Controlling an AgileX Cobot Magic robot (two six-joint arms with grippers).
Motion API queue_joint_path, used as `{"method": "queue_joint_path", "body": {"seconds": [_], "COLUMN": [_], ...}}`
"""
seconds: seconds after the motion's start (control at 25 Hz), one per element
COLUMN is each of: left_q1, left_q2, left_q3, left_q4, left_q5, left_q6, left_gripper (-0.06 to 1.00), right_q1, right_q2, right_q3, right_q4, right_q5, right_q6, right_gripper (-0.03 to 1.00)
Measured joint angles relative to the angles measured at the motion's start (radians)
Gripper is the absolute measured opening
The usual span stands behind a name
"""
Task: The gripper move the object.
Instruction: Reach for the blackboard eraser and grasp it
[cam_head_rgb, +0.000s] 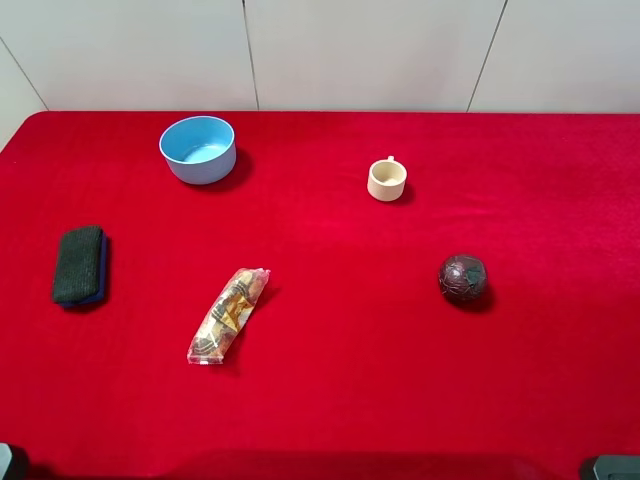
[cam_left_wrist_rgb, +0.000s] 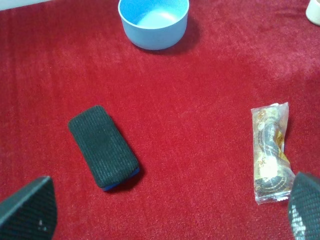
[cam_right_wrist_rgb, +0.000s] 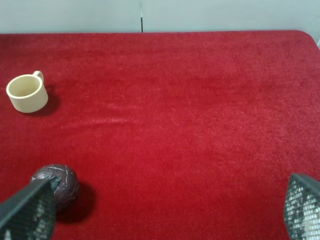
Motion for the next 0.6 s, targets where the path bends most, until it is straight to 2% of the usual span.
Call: {"method": "queue_joint_path", "body": {"seconds": [0.6], "left_q1": [0.000], "left_q2": [0.000], "left_q3": [0.000], "left_q4": [0.000], "left_q5": [0.000], "left_q6": [-0.012], "left_gripper": [0.91], "right_q1": [0.000], "right_q2": [0.000], "right_q3": [0.000], "right_q4": [0.000], "right_q5": [0.000], "right_q6": [0.000], "right_gripper": [0.69]}}
